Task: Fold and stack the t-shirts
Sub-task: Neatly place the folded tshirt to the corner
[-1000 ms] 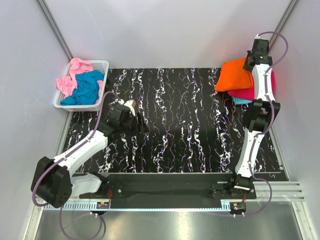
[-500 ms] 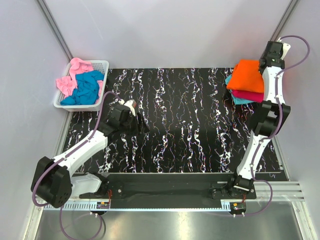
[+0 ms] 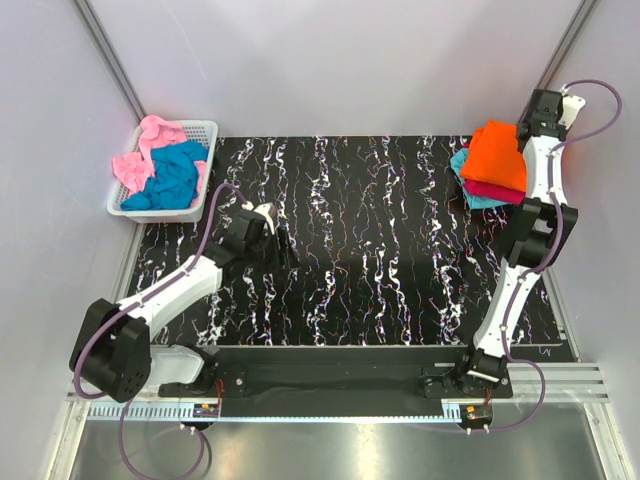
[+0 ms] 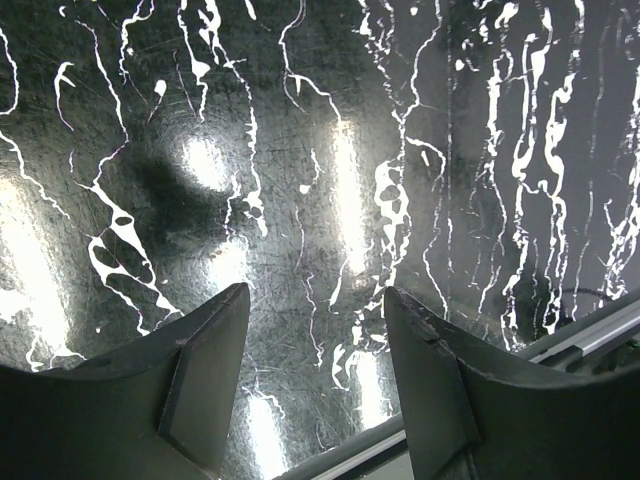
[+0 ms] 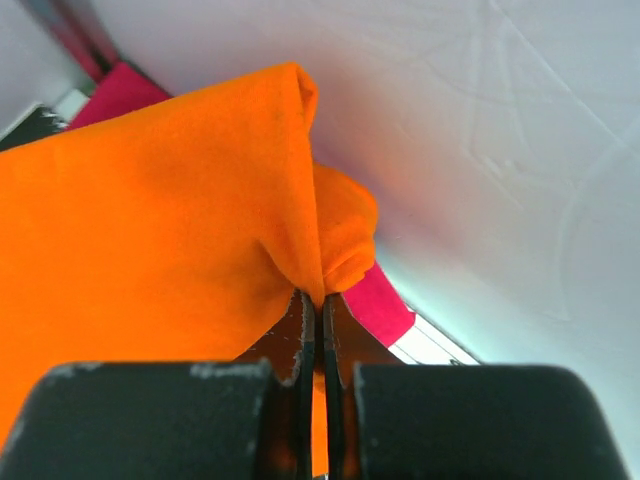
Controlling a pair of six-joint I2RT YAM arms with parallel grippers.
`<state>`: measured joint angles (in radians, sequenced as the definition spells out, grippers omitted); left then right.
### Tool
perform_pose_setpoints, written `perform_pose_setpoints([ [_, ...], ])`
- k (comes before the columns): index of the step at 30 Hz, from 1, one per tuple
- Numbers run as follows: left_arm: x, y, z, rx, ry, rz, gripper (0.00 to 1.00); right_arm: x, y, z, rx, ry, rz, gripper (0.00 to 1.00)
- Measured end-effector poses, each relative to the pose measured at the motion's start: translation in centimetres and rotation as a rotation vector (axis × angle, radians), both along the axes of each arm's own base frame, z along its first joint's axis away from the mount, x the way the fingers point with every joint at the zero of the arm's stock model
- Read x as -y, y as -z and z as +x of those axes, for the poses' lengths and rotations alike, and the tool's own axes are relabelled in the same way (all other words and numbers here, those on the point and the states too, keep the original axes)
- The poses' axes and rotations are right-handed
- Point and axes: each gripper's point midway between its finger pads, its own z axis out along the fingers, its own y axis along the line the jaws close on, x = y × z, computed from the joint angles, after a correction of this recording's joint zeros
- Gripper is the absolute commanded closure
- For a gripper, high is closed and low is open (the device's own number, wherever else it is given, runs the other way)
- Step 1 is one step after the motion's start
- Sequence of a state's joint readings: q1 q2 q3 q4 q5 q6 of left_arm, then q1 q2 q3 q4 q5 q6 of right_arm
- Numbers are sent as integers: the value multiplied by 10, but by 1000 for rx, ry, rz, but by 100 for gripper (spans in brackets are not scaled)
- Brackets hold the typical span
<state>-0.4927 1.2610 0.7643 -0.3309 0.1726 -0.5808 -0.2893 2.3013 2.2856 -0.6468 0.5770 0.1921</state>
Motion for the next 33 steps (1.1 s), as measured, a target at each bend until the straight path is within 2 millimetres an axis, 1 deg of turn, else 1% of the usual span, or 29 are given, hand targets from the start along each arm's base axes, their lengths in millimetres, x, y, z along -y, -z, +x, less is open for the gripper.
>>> perform_pose_setpoints([
  [4,1,5,1,-12,0,6,39,13,12,-3,-20,43,-11,100],
  [6,1,6,2,-13,0,7,39,20,13,-5,-23,62,-18,100],
  [9,2,6,4,-12,0,5,39,29,7,-7,-11,87,-32,100],
  [13,3,6,4,-13,0,0,39,37,-5,-8,18,104,-46,99],
  [14,4,6,4,-11,1,-2,39,38,-7,-7,23,105,-46,81],
  [16,4,5,5,-8,2,-5,39,38,-7,-6,30,100,-40,63],
  [17,5,5,6,-6,2,-7,39,37,-7,-5,34,97,-34,55],
  [19,5,4,6,-3,2,-8,39,35,-6,-3,44,86,-17,46],
  [20,5,4,6,-2,2,-8,39,33,-5,-2,48,79,-10,40],
  [21,5,4,6,-2,2,-9,39,32,-5,0,52,71,-2,32],
  [24,5,4,6,-2,2,-9,39,29,-2,3,59,52,21,28],
  [28,5,4,7,-2,0,-11,39,21,0,7,68,16,60,27],
  [31,5,2,7,0,-4,-15,39,9,-1,11,79,-29,103,28],
  [33,5,-1,7,7,-6,-20,39,0,-8,13,91,-63,125,28],
])
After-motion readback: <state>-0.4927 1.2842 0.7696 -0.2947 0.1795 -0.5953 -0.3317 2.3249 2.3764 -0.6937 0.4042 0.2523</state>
